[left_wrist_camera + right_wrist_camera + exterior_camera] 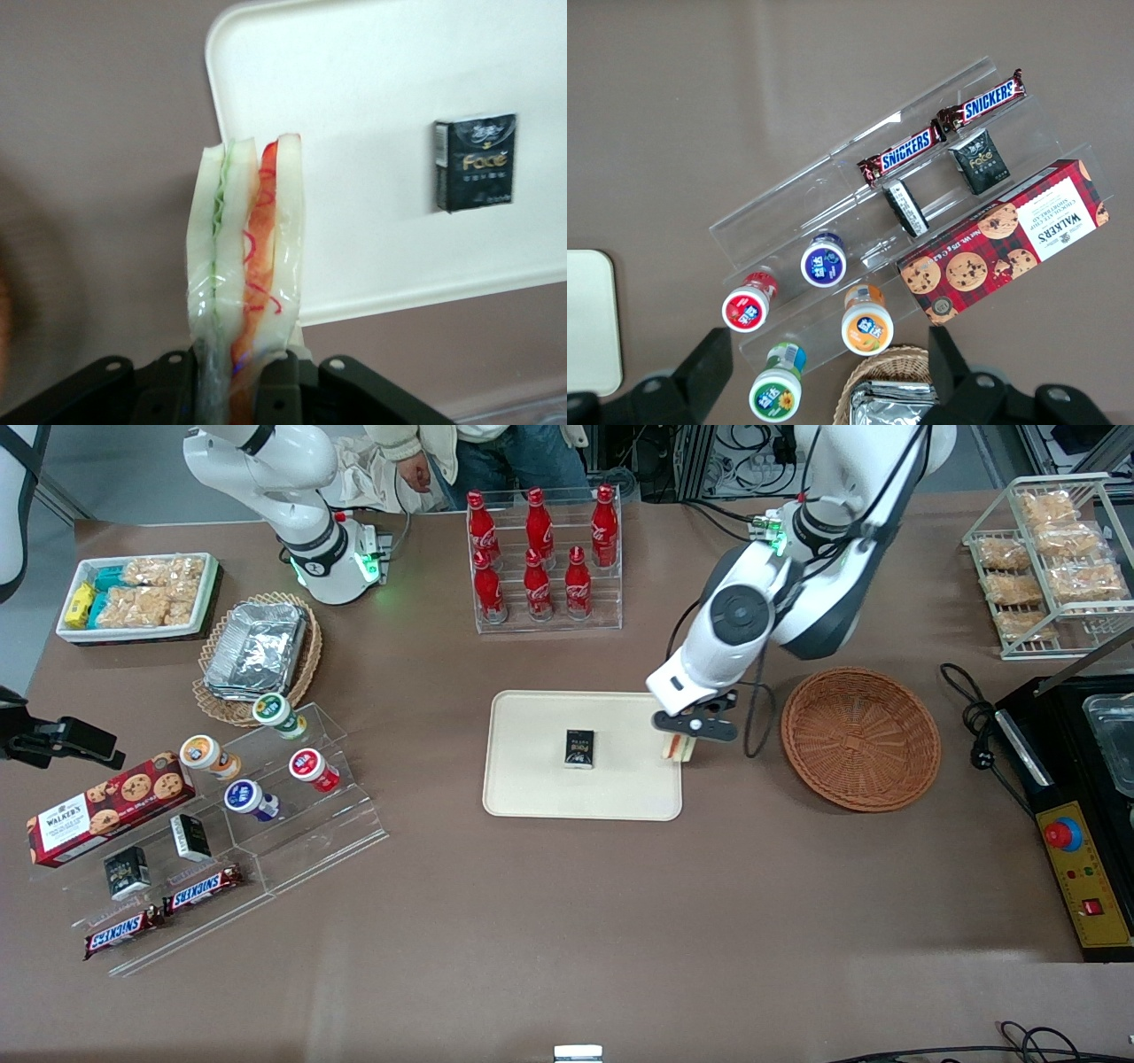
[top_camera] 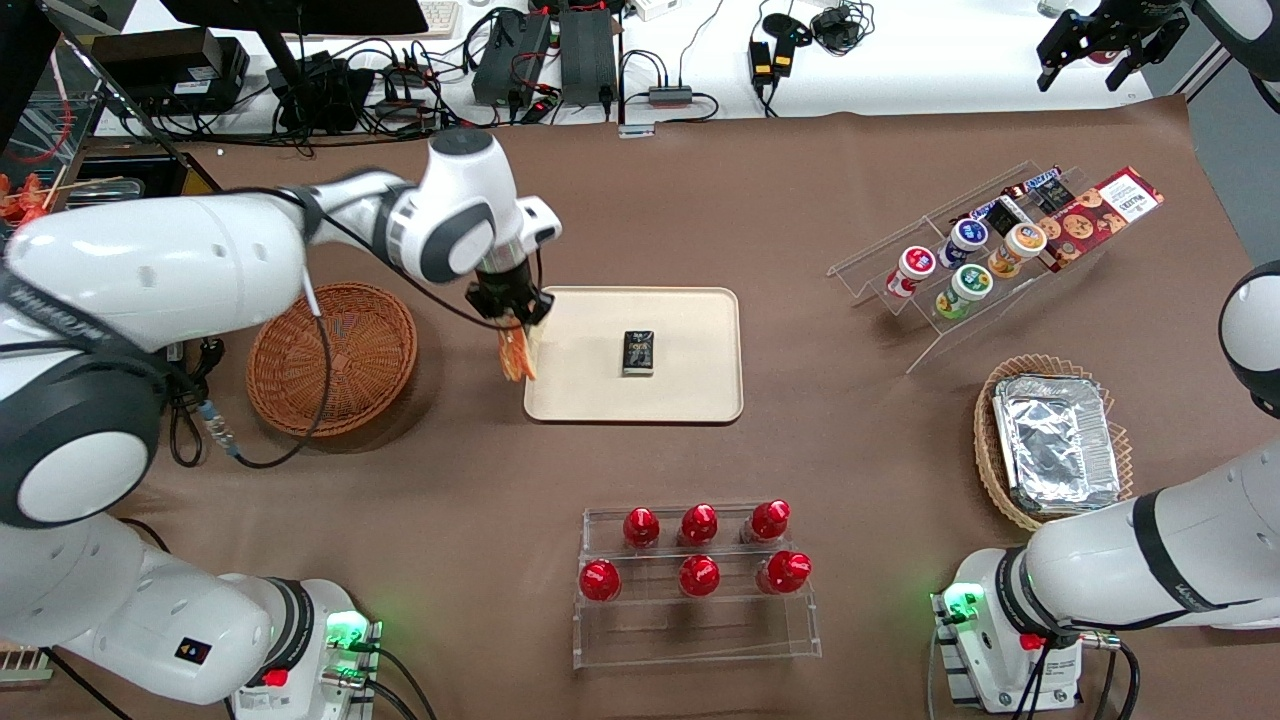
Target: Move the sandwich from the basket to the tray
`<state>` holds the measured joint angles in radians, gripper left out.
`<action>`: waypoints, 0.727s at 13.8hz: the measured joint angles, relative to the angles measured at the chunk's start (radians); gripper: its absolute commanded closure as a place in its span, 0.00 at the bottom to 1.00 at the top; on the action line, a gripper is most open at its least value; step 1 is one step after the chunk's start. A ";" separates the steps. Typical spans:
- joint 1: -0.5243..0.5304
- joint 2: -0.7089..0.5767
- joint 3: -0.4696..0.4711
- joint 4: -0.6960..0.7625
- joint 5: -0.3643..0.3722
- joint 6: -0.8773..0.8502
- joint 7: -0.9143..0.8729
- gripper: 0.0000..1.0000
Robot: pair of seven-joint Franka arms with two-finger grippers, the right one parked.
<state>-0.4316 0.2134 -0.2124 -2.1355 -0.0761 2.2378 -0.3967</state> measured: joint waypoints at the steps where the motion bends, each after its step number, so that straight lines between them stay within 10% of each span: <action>1: -0.009 0.036 0.000 -0.002 0.015 0.026 -0.025 1.00; 10: -0.013 0.159 0.001 0.010 0.131 0.168 -0.150 1.00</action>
<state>-0.4449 0.3723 -0.2117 -2.1253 0.0549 2.4054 -0.5462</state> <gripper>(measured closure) 0.793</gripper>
